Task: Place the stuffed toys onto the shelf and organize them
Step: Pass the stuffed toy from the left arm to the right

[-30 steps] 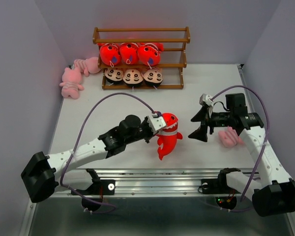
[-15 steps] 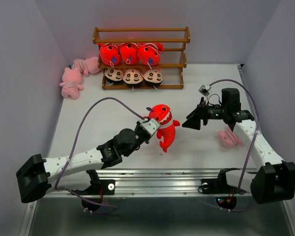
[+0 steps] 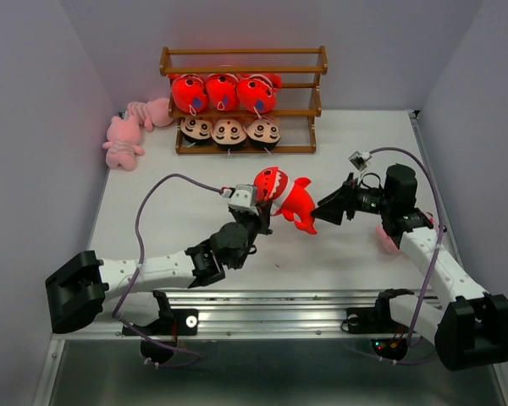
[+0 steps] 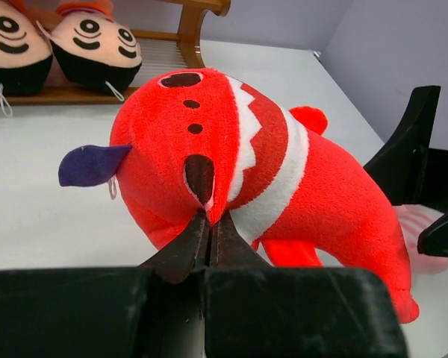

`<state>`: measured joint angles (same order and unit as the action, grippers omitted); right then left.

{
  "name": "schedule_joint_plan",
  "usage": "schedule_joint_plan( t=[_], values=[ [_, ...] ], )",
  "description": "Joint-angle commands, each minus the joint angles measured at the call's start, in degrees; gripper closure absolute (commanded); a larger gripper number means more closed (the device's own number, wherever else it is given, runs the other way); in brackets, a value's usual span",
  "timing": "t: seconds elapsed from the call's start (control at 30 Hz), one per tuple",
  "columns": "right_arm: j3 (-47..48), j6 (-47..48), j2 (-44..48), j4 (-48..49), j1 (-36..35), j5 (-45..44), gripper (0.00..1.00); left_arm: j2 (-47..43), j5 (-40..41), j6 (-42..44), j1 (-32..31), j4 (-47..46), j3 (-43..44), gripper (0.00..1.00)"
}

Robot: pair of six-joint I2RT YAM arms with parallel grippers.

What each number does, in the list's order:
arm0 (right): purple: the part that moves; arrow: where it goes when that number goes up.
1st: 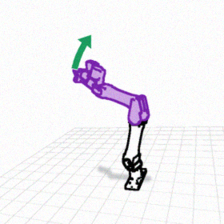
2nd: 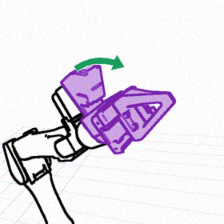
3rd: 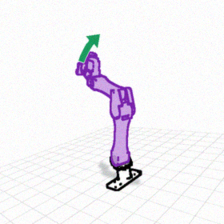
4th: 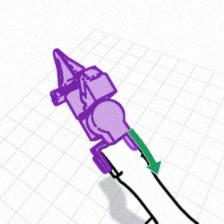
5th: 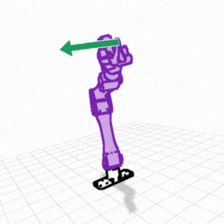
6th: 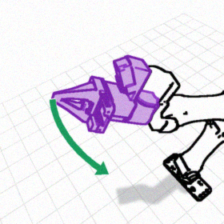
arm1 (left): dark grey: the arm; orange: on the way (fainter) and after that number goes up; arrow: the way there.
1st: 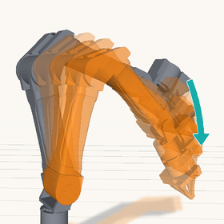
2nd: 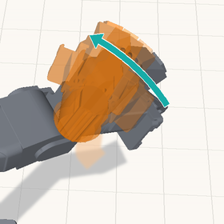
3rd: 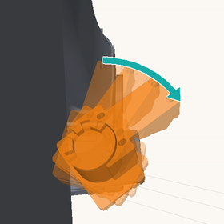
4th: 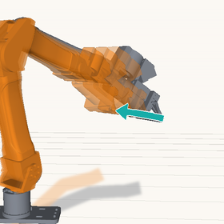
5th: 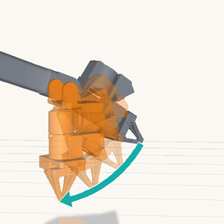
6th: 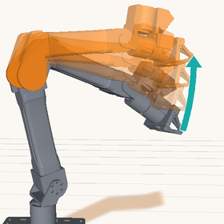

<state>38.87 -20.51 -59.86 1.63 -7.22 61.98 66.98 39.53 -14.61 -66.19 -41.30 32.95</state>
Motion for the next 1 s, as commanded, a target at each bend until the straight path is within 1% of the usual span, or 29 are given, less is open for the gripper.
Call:
schedule_joint_plan(
  t=[0.0, 0.03, 0.1, 0.2, 0.23, 0.27, 0.33, 0.37, 0.4, 0.43, 0.5, 0.57, 0.6, 0.63, 0.67, 0.7, 0.73, 0.77, 0.8, 0.83, 0.87, 0.9, 0.93, 0.97],
  values=[
    [0.32, -6.03, -0.08, 11.03, -1.91, -1.15, 0.0, 2.27, 9.06, -9.9, -2.62, -3.26, 5.28, 1.0],
    [0.59, -5.94, -0.61, 10.68, -1.92, -1.76, 0.0, 2.8, 9.95, -11.3, -3.06, -2.91, 5.81, 1.0],
    [1.2, -6.29, -1.4, 10.59, -4.19, -2.91, 0.0, 4.38, 13.27, -12.45, -4.64, -1.86, 7.47, 1.0],
    [1.47, -6.73, -1.93, 10.59, -6.83, -6.68, 0.0, 5.88, 15.84, -14.65, -5.87, -1.42, 8.97, 1.0],
    [1.38, -6.73, -2.19, 10.94, -7.45, -7.3, 0.04, 6.14, 17.06, -15.18, -6.4, -0.98, 9.24, 1.0],
    [1.38, -6.73, -2.46, 11.38, -7.45, -7.39, 0.12, 6.41, 17.42, -16.05, -6.58, -0.72, 9.59, 1.0],
    [1.73, -5.95, -2.9, 11.03, -7.45, -7.22, 0.4, 6.76, 18.47, -17.11, -7.02, 0.6, 10.03, 1.0],
    [2.78, -5.16, -3.25, 10.07, -7.45, -7.22, 0.72, 6.5, 18.48, -17.9, -7.11, 0.95, 9.86, 1.0],
    [3.48, -4.37, -3.34, 8.93, -7.45, -7.39, 0.88, 6.23, 18.48, -18.52, -7.11, 1.13, 9.42, 1.0],
    [4.01, -3.23, -3.16, 7.18, -7.45, -7.74, 0.99, 5.88, 18.31, -19.31, -7.11, 1.39, 8.98, 1.0],
    [4.98, -1.47, -2.11, 6.03, -7.45, -8.19, 0.99, 4.22, 17.08, -20.54, -7.11, 1.4, 7.23, 1.0],
    [5.6, 0.29, -1.5, 5.05, -7.45, -5.91, 0.99, 2.73, 15.59, -20.98, -7.02, 1.4, 6.17, 0.81],
    [6.12, 2.73, -1.23, 3.75, -7.45, -4.51, 0.99, 0.72, 12.62, -20.55, -7.02, 0.79, 4.86, 0.69],
    [6.48, 2.76, -1.05, 3.73, -7.45, -3.19, 0.99, -0.26, 10.33, -19.24, -6.93, -0.09, 4.15, 0.57],
    [6.83, 5.54, -0.88, 1.91, -6.93, -1.09, 0.99, -1.49, 7.87, -17.57, -6.76, -1.05, 3.27, 0.37],
    [7.27, 6.96, -0.79, 0.58, -6.32, -0.81, 0.99, -4.11, 5.15, -16.08, -6.15, -1.5, 1.96, 0.19],
    [7.97, 9.76, -0.53, -1.35, -5.79, 0.5, 0.99, -5.44, 0.51, -13.8, -5.71, -1.24, 1.33, 0.01],
    [8.15, 11.09, -0.44, -1.97, -5.18, 1.82, 0.99, -7.11, -1.97, -12.21, -5.44, -0.89, 0.72, 0.01],
    [8.15, 12.5, -0.35, -3.63, -4.56, 3.4, 0.99, -10.61, -4.44, -10.63, -4.92, -0.71, -0.68, 0.01],
    [8.58, 13.73, -0.61, -4.35, -4.03, 4.55, 0.99, -12.47, -8.72, -9.31, -4.3, 0.94, -1.3, 0.01],
    [9.02, 17.05, -0.79, -7.31, -3.42, 5.95, 0.99, -16.58, -11.38, -7.03, -3.77, 2.44, -1.74, 0.01],
    [9.81, 19.52, -0.96, -9.78, -3.41, 6.4, 0.99, -18.88, -14.45, -5.62, -2.98, 4.1, -2.01, 0.01],
    [11.73, 26.42, -1.49, -15.81, -3.41, 6.32, 0.99, -21.08, -20.48, -4.47, -1.06, 8.3, -2.45, 0.01],
    [12.97, 29.88, -1.93, -19.35, -3.41, 5.18, 0.99, -25.8, -22.98, -1.94, 0.09, 10.78, -2.36, 0.01]
  ],
)
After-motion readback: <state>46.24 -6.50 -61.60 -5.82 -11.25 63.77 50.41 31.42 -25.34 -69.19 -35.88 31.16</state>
